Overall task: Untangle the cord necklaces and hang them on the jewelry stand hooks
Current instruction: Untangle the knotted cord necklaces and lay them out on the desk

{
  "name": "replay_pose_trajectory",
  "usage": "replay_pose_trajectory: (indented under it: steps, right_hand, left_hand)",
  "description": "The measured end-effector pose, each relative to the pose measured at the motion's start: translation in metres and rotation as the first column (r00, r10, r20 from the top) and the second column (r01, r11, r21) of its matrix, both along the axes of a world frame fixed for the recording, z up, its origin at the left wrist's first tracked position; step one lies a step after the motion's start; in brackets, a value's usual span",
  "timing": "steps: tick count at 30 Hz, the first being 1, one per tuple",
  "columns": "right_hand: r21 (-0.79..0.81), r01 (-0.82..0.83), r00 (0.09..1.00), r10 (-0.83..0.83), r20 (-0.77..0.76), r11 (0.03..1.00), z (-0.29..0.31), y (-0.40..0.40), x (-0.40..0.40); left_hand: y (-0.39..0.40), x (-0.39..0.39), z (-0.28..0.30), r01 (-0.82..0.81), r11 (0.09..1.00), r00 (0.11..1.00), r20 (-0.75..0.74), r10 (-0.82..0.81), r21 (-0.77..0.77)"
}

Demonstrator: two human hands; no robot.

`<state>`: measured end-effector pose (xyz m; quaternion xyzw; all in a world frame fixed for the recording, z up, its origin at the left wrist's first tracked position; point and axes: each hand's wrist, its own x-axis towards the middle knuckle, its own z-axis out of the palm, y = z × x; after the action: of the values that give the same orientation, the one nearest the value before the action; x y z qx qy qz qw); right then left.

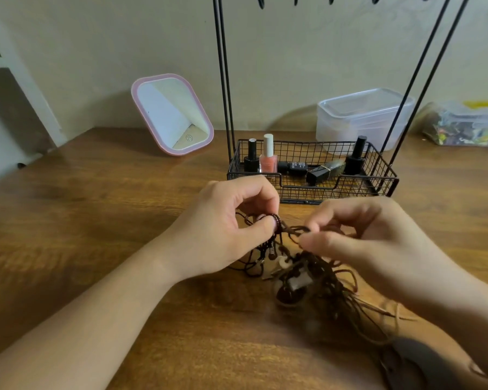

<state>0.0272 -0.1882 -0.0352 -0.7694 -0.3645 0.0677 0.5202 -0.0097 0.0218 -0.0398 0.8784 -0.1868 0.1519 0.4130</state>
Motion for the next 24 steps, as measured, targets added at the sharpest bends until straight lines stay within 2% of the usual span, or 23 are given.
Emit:
replay_pose_trajectory:
  steps: [3,6,7,8,10,11,13,16,18,21,24]
  right_hand:
    - [0.202,-0.054,0.953,0.111,-0.283,0.978,0.004,-0.005,0.005]
    - [0.208,-0.086,0.934,0.152,-0.325,0.974,0.008,-0.009,0.006]
    - [0.134,-0.07,0.962,0.102,-0.254,0.988,0.01,-0.011,0.007]
    - [0.003,-0.019,0.993,0.02,-0.114,1.0,0.011,-0.012,0.007]
    - [-0.236,0.102,0.981,-0.058,0.185,0.966,0.01,-0.013,0.007]
    - [-0.275,0.108,0.975,-0.048,0.215,0.955,0.01,-0.013,0.006]
    - [-0.255,0.1,0.984,-0.058,0.169,0.962,0.007,-0.01,0.004]
    - [-0.225,0.196,0.95,-0.128,0.285,0.954,0.0,-0.009,0.005]
    - [-0.118,0.232,0.92,-0.179,0.348,0.966,0.0,-0.007,0.002]
    - [0.074,0.194,0.892,-0.207,0.401,0.978,0.002,-0.001,-0.005]
    - [0.074,0.13,0.91,-0.149,0.388,0.989,-0.002,0.008,-0.01]
  left_hand:
    - [0.0,-0.001,0.0,0.031,0.998,0.999,0.044,-0.029,-0.056]
    - [-0.001,0.0,-0.001,0.055,0.991,0.995,0.084,-0.044,-0.125]
    - [-0.001,0.0,-0.002,0.051,0.988,0.995,0.095,-0.037,-0.146]
    - [-0.001,0.0,-0.002,0.048,0.984,0.995,0.1,-0.031,-0.171]
    - [-0.003,0.0,-0.003,0.068,0.971,0.995,0.084,-0.049,-0.23]
    - [-0.004,-0.001,-0.004,0.084,0.961,0.995,0.068,-0.068,-0.265]
    - [-0.007,-0.001,-0.004,0.106,0.938,0.994,0.043,-0.097,-0.331]
    - [-0.01,-0.002,-0.003,0.129,0.886,0.99,0.006,-0.141,-0.445]
    - [-0.011,-0.003,-0.002,0.131,0.844,0.986,-0.018,-0.165,-0.52]
    - [-0.015,-0.003,0.001,0.105,0.847,0.991,-0.021,-0.135,-0.522]
    - [-0.019,-0.006,0.003,0.082,0.876,0.995,-0.003,-0.095,-0.475]
